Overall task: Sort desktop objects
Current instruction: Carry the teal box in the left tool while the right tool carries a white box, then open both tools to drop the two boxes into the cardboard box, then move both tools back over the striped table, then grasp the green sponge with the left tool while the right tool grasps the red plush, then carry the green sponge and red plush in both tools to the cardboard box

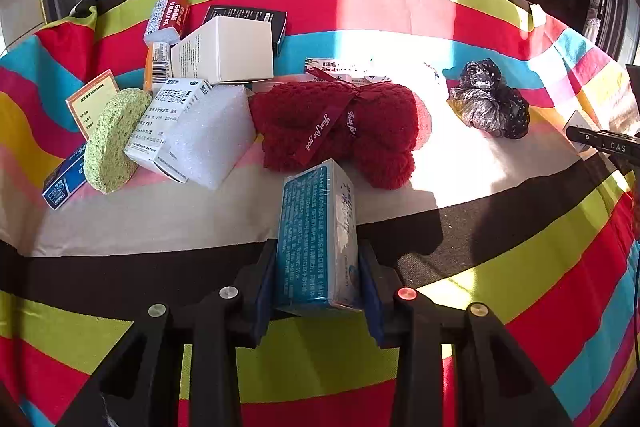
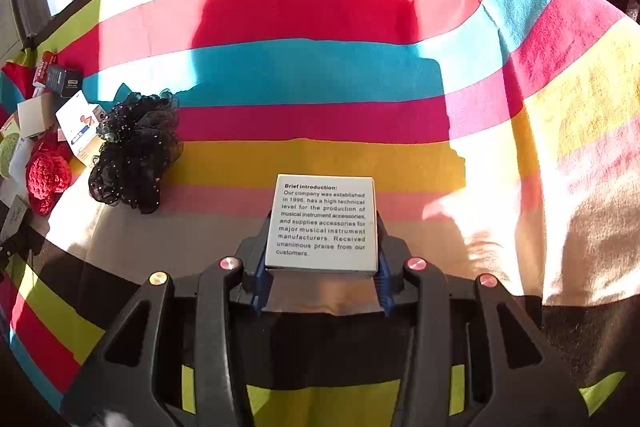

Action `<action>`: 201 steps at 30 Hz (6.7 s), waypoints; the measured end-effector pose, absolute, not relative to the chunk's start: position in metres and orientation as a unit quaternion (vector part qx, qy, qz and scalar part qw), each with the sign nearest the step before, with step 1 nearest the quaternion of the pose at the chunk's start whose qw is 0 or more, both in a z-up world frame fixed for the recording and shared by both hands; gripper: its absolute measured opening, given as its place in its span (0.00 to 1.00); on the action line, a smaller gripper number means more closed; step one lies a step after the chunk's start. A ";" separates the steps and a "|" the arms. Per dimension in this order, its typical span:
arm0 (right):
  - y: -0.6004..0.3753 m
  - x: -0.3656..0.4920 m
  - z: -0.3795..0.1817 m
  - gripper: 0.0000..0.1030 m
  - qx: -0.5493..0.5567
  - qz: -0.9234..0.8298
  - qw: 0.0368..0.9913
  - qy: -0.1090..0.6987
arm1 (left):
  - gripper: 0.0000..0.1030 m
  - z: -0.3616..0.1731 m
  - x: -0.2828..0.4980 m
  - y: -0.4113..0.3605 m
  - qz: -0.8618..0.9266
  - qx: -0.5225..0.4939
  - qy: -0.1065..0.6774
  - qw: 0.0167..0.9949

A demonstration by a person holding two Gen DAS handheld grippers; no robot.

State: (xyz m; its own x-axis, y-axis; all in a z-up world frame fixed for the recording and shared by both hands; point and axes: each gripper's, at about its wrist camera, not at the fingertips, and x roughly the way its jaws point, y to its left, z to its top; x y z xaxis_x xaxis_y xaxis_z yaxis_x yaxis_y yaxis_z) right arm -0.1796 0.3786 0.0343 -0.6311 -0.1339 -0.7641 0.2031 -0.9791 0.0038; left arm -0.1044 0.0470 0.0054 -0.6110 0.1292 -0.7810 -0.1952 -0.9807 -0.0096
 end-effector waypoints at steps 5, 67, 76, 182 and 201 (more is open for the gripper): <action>0.320 -0.092 0.038 0.44 0.410 -0.896 0.163 0.053 | 0.37 0.007 -0.075 0.048 0.899 -0.432 0.020 0.071; -0.145 0.252 -0.031 0.44 0.291 -0.616 0.619 0.391 | 0.37 -0.008 0.329 -0.304 0.842 -0.354 -0.232 -0.335; -0.198 0.265 -0.073 0.44 0.312 -0.585 0.619 0.421 | 0.39 -0.039 0.336 -0.338 0.809 -0.371 -0.254 -0.379; 0.111 0.063 0.022 0.48 0.372 -0.842 0.358 0.156 | 0.16 0.013 0.146 -0.098 0.925 -0.370 -0.078 -0.047; 0.082 0.089 0.025 0.48 0.358 -0.832 0.389 0.169 | 0.16 0.018 0.182 -0.131 0.926 -0.354 -0.110 -0.072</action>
State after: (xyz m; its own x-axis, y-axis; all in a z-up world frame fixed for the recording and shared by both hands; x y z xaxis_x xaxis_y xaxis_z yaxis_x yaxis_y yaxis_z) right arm 0.0890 0.0817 0.0253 -0.4404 -0.5264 -0.7273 0.7685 -0.6399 -0.0022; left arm 0.1819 -0.1315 0.0183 -0.7390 -0.0555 -0.6714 0.2110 -0.9655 -0.1524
